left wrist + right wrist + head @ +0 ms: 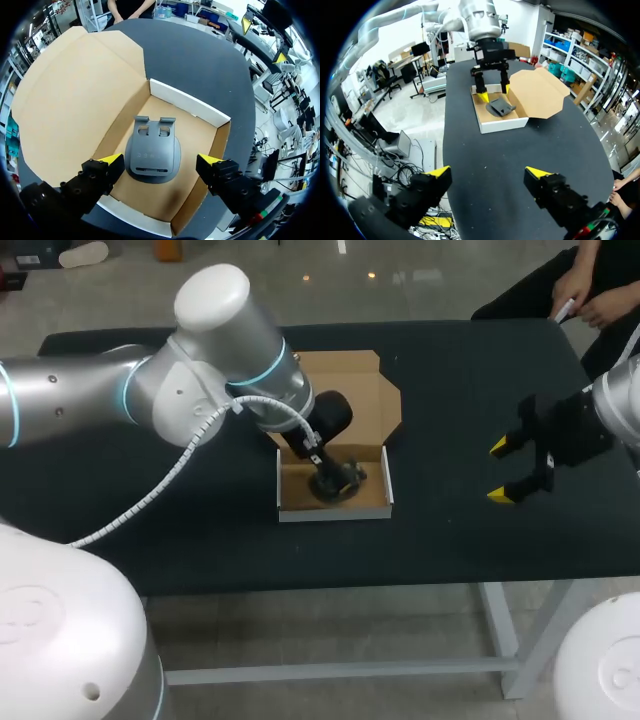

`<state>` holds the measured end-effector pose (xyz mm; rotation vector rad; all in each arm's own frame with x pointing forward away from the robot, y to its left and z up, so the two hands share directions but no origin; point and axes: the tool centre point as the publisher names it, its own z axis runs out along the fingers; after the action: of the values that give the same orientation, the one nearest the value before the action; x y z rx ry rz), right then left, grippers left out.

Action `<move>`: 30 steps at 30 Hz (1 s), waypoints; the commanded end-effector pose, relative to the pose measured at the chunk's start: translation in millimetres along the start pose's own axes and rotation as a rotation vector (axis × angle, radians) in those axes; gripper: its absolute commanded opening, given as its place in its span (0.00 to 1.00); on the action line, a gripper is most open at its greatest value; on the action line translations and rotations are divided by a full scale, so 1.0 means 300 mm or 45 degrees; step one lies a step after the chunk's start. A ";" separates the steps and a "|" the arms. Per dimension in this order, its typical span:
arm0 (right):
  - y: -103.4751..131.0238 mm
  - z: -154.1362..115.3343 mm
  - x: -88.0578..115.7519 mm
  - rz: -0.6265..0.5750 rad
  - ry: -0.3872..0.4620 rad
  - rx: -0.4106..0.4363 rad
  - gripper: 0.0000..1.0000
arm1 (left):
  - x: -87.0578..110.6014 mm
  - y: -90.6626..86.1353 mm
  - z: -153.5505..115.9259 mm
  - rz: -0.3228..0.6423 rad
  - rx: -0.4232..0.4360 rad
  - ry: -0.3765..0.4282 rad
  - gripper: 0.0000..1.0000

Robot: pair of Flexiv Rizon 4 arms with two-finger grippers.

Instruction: Assemble the packaging by folding the flat box into shape, placing the metal phone stand inside, and closing the box properly

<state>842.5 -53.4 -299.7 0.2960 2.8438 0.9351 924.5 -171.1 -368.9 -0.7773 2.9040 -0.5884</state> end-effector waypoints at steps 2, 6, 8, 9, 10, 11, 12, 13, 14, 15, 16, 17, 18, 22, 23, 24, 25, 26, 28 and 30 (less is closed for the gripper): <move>-0.003 -0.001 0.001 -0.002 0.001 -0.006 1.00 | 0.013 -0.027 -0.035 -0.024 -0.048 -0.034 1.00; -0.003 -0.001 0.001 -0.002 0.001 -0.006 1.00 | 0.015 -0.038 -0.056 -0.070 -0.093 -0.044 1.00; -0.003 -0.001 0.001 -0.002 0.001 -0.006 1.00 | 0.018 -0.040 -0.061 -0.117 -0.138 -0.050 1.00; -0.003 -0.001 0.001 -0.002 0.001 -0.006 1.00 | 0.018 -0.041 -0.062 -0.138 -0.143 -0.045 1.00; -0.003 -0.001 0.001 -0.002 0.001 -0.006 1.00 | 0.017 -0.040 -0.064 -0.183 -0.169 -0.046 1.00; -0.003 -0.001 0.001 -0.002 0.001 -0.006 1.00 | 0.016 -0.040 -0.064 -0.215 -0.178 -0.052 1.00; -0.003 -0.001 0.001 -0.002 0.001 -0.006 1.00 | 0.015 -0.040 -0.064 -0.256 -0.193 -0.056 1.00; -0.003 -0.001 0.001 -0.002 0.001 -0.006 1.00 | 0.014 -0.041 -0.064 -0.285 -0.212 -0.070 1.00; -0.003 -0.001 0.001 -0.002 0.001 -0.006 1.00 | 0.015 -0.040 -0.064 -0.309 -0.205 -0.086 1.00; -0.003 -0.001 0.001 -0.002 0.001 -0.006 1.00 | 0.016 -0.040 -0.064 -0.321 -0.212 -0.079 1.00; -0.003 -0.001 0.001 -0.002 0.001 -0.006 1.00 | 0.017 -0.041 -0.066 -0.342 -0.211 -0.072 1.00; -0.003 -0.001 0.001 -0.002 0.001 -0.006 1.00 | 0.018 -0.042 -0.069 -0.366 -0.214 -0.093 1.00; -0.003 -0.001 0.001 -0.002 0.001 -0.006 1.00 | 0.018 -0.042 -0.069 -0.382 -0.213 -0.097 1.00; -0.003 -0.001 0.001 -0.002 0.001 -0.006 1.00 | 0.023 -0.046 -0.076 -0.427 -0.214 -0.104 1.00; -0.003 -0.001 0.001 -0.002 0.001 -0.006 1.00 | 0.025 -0.047 -0.080 -0.451 -0.214 -0.123 1.00; -0.003 -0.001 0.001 -0.002 0.001 -0.006 1.00 | 0.024 -0.048 -0.084 -0.469 -0.216 -0.147 1.00; -0.003 -0.001 0.001 -0.002 0.001 -0.006 1.00 | 0.024 -0.048 -0.084 -0.469 -0.216 -0.147 1.00; -0.003 -0.001 0.001 -0.002 0.001 -0.006 1.00 | 0.024 -0.048 -0.084 -0.469 -0.216 -0.147 1.00; -0.003 -0.001 0.001 -0.002 0.001 -0.006 1.00 | 0.024 -0.048 -0.084 -0.469 -0.216 -0.147 1.00; -0.003 -0.001 0.001 -0.002 0.001 -0.006 1.00 | 0.024 -0.048 -0.084 -0.469 -0.216 -0.147 1.00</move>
<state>842.5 -53.5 -299.7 0.2960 2.8438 0.9351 921.6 -175.4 -341.7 -1.3384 2.7609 -0.3297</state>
